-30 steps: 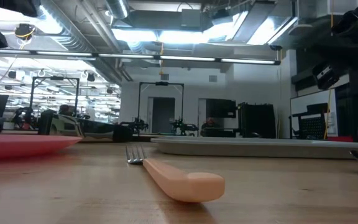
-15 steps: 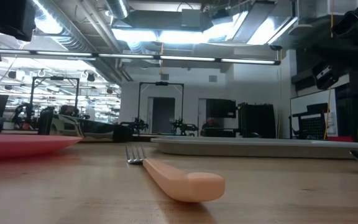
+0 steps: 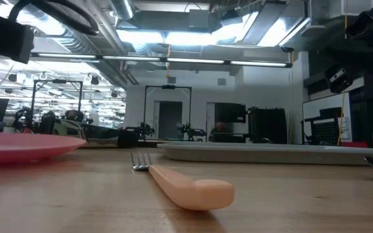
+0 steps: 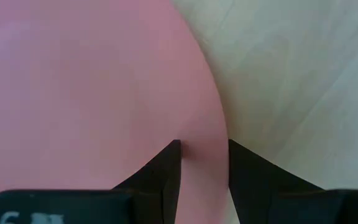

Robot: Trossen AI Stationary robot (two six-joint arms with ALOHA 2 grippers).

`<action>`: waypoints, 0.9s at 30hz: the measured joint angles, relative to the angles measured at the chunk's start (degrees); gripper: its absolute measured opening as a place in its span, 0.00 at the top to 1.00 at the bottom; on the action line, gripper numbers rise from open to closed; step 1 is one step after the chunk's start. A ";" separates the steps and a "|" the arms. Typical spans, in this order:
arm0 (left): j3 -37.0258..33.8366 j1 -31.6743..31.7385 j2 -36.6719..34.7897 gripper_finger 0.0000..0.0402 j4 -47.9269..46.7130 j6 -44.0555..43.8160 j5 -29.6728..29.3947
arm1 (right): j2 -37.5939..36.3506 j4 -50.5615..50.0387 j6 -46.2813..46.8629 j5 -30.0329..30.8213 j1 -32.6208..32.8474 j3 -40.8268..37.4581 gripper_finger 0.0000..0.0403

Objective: Pick and place plate/cup/fork/spoon on tray
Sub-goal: Put the pink plate on the gray serving tray

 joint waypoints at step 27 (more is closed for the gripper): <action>25.81 5.08 -0.10 1.00 -19.91 9.94 -12.68 | 0.11 -0.09 -2.84 -0.06 0.00 0.00 0.92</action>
